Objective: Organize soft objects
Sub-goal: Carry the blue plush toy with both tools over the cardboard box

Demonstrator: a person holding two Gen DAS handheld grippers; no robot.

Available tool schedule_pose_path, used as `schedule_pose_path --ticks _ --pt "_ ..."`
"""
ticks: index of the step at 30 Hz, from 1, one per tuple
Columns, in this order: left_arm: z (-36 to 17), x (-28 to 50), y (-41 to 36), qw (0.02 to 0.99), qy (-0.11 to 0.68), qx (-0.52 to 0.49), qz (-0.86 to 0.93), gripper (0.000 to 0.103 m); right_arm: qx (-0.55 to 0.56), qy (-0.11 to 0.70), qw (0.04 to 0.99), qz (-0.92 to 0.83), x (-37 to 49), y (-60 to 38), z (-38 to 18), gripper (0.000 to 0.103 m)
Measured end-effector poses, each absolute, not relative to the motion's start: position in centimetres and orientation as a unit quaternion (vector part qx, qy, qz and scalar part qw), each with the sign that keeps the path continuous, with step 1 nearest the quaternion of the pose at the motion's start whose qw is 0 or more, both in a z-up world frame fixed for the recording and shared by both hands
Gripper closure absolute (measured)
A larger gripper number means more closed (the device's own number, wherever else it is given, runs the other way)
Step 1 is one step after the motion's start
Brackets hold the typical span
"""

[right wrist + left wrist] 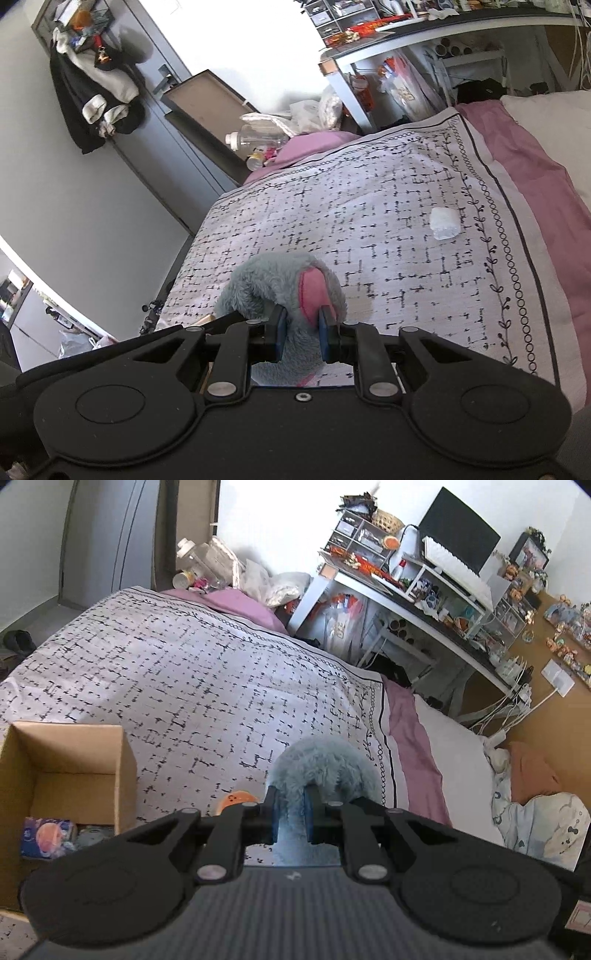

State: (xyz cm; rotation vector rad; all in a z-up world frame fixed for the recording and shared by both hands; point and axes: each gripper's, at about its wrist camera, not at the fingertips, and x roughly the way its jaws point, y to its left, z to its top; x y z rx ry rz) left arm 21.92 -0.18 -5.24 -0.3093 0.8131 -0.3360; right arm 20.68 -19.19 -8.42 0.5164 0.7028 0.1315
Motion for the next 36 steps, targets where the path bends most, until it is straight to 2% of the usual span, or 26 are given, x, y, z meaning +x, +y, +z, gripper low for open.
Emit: schedule_pose_path --ticks 20,36 --pt "-5.1 20.1 7.0 0.897 0.375 -0.184 -0.145 0.091 0.216 0.341 0.911 0.080 19.7 -12.3 -7.3 0.085" --pt "-6.2 21.1 14.7 0.898 0.370 -0.212 -0.111 0.091 0.190 0.357 0.908 0.113 22.1 -4.9 -7.6 0.085"
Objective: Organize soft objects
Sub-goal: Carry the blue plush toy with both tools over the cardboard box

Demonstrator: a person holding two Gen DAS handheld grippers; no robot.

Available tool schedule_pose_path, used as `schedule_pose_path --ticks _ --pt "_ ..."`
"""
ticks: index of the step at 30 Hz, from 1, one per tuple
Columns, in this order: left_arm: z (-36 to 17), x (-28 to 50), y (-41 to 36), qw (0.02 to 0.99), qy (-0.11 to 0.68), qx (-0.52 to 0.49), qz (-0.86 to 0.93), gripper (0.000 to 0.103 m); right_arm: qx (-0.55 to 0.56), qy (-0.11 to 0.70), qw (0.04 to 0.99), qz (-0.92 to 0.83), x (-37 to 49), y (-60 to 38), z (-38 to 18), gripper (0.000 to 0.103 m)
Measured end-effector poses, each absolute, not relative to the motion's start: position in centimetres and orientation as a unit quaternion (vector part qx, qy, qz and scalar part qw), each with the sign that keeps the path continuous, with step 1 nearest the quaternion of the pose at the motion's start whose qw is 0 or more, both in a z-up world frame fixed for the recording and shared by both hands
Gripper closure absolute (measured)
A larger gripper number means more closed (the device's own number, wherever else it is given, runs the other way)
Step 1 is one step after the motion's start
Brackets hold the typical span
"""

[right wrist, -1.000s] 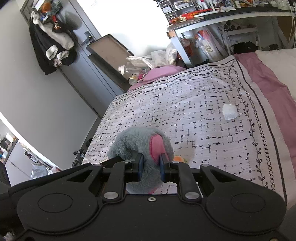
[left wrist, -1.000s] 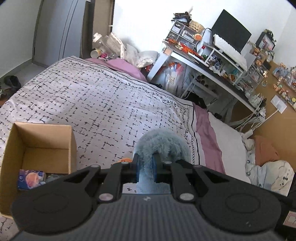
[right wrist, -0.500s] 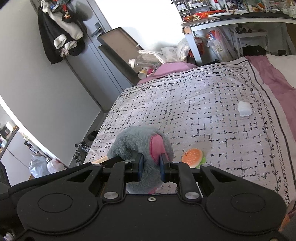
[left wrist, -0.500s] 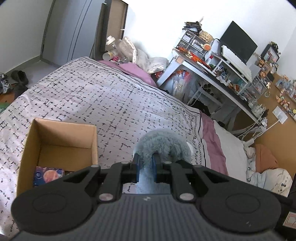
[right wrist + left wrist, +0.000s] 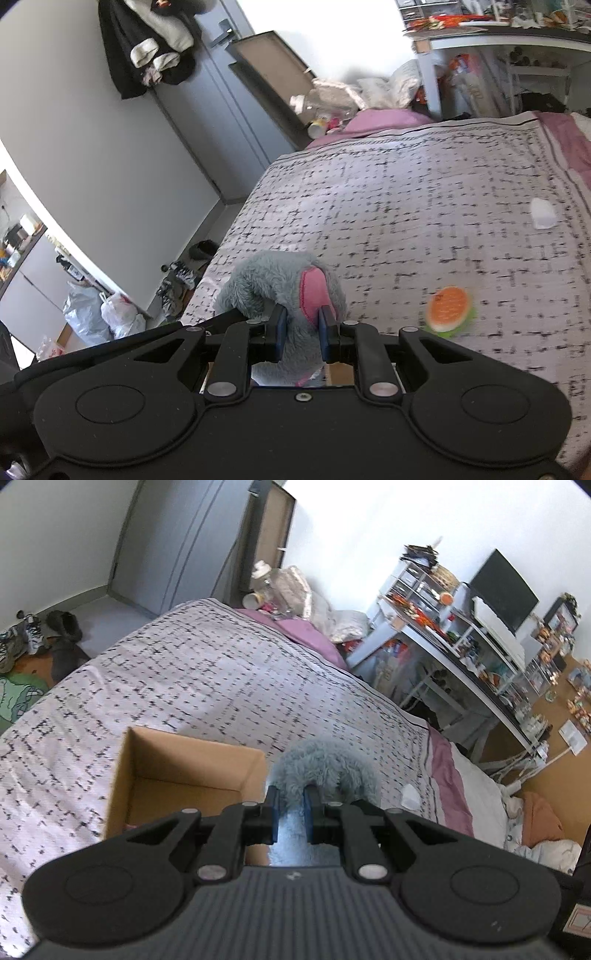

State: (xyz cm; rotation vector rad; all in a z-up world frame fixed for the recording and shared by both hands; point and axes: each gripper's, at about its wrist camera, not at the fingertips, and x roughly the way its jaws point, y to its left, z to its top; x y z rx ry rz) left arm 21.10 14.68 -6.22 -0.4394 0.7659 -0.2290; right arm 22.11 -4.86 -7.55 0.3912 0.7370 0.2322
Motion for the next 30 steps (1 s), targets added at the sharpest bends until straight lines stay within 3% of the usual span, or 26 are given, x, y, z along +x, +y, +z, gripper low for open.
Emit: schedule_pose_path --ticks 30 --pt "-12.6 26.3 22.4 0.879 0.409 -0.235 -0.067 0.091 0.205 0.415 0.880 0.111 28.0 2.7 -13.5 0.084"
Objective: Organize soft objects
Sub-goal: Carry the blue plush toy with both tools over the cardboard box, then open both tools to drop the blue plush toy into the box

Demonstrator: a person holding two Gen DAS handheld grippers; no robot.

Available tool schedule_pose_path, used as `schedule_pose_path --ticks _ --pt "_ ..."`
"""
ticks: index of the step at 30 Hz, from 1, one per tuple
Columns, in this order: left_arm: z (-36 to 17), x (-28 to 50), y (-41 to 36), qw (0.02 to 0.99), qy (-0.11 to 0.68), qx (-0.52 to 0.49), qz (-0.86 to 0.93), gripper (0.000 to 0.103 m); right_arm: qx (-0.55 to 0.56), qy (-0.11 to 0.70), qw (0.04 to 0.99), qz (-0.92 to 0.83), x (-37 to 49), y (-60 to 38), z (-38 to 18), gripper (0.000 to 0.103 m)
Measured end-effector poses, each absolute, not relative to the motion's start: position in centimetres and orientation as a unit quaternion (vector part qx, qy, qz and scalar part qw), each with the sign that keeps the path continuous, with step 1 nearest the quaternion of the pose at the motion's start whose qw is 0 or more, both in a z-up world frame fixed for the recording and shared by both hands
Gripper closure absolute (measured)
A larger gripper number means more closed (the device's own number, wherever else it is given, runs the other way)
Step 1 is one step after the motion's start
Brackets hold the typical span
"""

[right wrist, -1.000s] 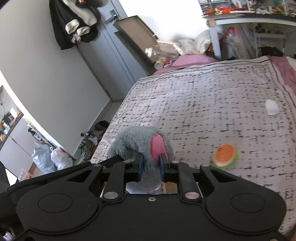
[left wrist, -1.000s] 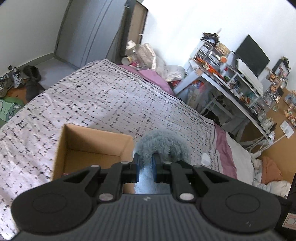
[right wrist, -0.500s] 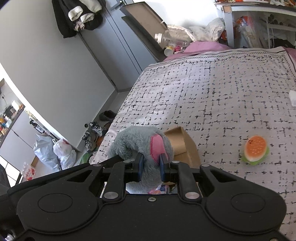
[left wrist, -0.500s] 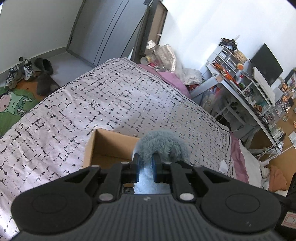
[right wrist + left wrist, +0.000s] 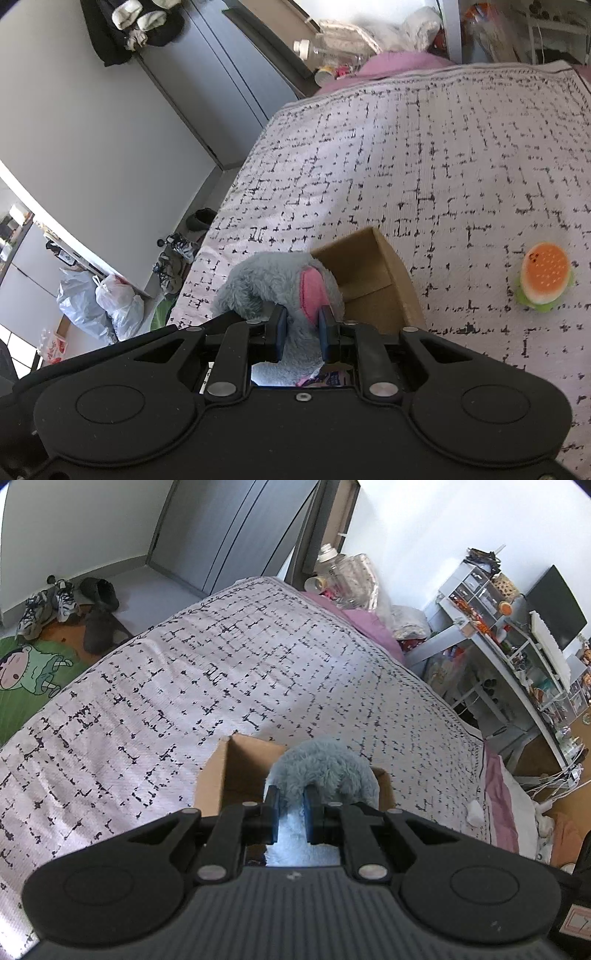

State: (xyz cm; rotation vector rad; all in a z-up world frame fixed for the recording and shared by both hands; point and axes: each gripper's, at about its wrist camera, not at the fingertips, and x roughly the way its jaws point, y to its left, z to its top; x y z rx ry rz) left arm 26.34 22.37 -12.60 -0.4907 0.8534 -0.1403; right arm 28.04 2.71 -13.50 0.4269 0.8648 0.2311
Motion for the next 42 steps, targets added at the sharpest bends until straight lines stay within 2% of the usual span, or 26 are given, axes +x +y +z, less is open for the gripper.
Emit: schedule_pose_path --ticks 6,9,11,14,18,21,23,27,29,34,38,42 --pt "-13.2 27.2 22.0 0.876 0.427 -0.215 -0.063 0.089 0.217 0.432 0.869 0.108 28.7 2.3 -14.6 0.081" --pt "-13.2 27.4 21.7 0.873 0.438 -0.205 -0.056 0.087 0.223 0.434 0.867 0.102 28.6 1.7 -14.6 0.070" --pt "-13.2 27.4 21.7 0.873 0.441 -0.203 -0.047 0.087 0.225 0.430 0.869 0.094 28.4 1.2 -14.4 0.058" --pt "-12.7 27.3 21.7 0.874 0.439 -0.205 -0.038 0.085 0.229 0.427 0.870 0.088 28.1 0.2 -13.9 0.056" --pt "-11.7 26.9 21.2 0.878 0.434 -0.201 -0.029 0.077 0.242 0.426 0.867 0.094 27.4 -1.1 -13.4 0.056" --pt "-10.8 26.5 20.4 0.881 0.431 -0.194 -0.026 0.069 0.236 0.420 0.872 0.088 26.7 -2.0 -12.6 0.050" --pt "-10.2 26.2 20.0 0.882 0.430 -0.191 -0.023 0.058 0.237 0.415 0.874 0.090 26.3 -2.9 -12.1 0.049" --pt "-9.3 25.6 18.9 0.885 0.428 -0.183 -0.016 0.046 0.252 0.412 0.871 0.090 25.6 -5.1 -11.1 0.049" --pt "-8.9 25.3 18.3 0.885 0.429 -0.179 -0.014 0.039 0.243 0.414 0.873 0.085 25.2 -6.0 -10.6 0.039" --pt "-8.0 24.5 16.3 0.889 0.427 -0.166 -0.013 0.029 0.207 0.398 0.892 0.063 24.0 -8.2 -9.2 0.024" --pt "-7.3 24.1 14.3 0.892 0.428 -0.143 -0.017 0.021 0.207 0.391 0.895 0.054 23.4 -10.4 -8.7 0.020" --pt "-6.7 23.7 12.0 0.893 0.430 -0.129 -0.024 0.018 0.203 0.386 0.899 0.038 22.6 -12.5 -8.6 0.012"
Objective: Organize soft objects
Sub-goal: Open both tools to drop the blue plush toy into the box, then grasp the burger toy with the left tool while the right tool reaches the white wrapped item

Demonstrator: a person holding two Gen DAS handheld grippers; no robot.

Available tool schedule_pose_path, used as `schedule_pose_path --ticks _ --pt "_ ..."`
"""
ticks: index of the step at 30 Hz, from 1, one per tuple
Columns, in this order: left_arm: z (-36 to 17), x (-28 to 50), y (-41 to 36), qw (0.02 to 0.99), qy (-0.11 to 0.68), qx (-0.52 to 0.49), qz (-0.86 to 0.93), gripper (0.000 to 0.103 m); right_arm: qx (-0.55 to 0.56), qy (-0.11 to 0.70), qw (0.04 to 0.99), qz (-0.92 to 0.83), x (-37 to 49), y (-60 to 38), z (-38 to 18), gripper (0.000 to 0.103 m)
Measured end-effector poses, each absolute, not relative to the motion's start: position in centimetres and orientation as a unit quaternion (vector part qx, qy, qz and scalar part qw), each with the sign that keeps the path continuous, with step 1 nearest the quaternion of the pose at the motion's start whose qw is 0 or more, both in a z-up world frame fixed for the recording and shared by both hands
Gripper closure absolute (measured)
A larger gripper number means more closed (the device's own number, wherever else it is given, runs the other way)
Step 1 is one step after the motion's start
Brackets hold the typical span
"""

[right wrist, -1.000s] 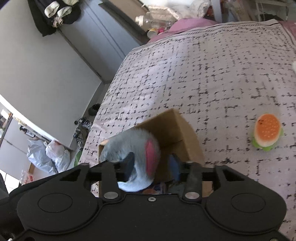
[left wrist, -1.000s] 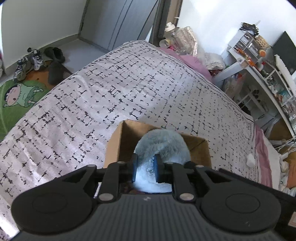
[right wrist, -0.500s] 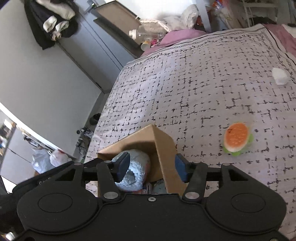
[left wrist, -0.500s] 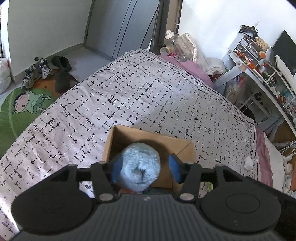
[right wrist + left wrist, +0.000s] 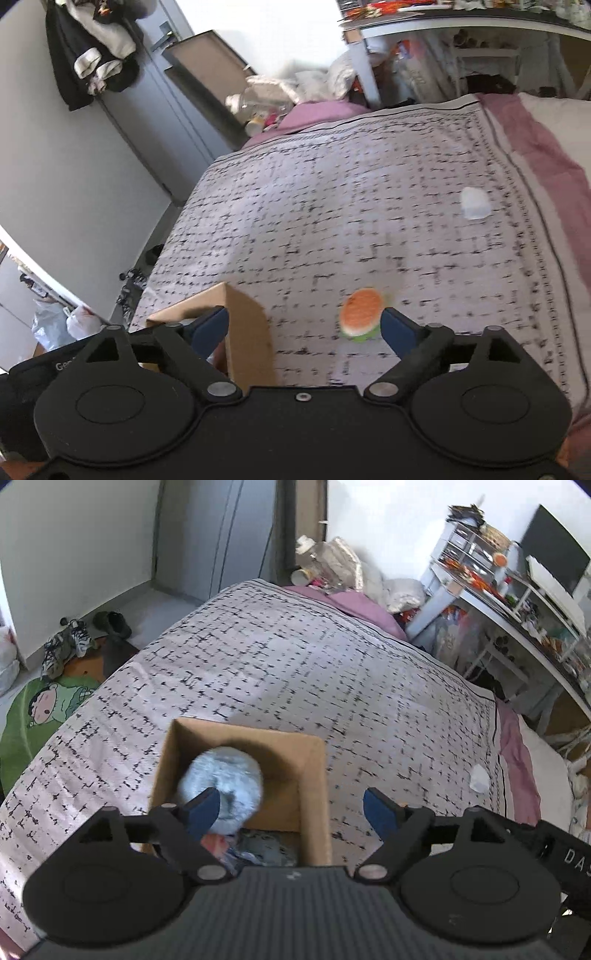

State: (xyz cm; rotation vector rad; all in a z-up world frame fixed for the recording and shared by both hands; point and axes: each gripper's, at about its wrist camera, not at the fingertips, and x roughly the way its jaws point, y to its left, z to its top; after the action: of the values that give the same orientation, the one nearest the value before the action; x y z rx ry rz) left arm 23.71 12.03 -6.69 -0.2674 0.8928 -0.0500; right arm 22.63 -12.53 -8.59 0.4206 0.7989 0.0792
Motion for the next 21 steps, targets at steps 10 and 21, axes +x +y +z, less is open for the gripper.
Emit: schedule_pose_path --ticks 10,21 --pt "-5.9 23.0 7.4 0.895 0.433 -0.100 -0.031 0.015 0.203 0.383 0.901 0.019 21.8 -17.2 -8.5 0.000" --pt "-6.0 23.2 3.5 0.894 0.437 -0.091 -0.023 0.014 0.198 0.377 0.904 0.031 22.2 -20.5 -8.2 0.000"
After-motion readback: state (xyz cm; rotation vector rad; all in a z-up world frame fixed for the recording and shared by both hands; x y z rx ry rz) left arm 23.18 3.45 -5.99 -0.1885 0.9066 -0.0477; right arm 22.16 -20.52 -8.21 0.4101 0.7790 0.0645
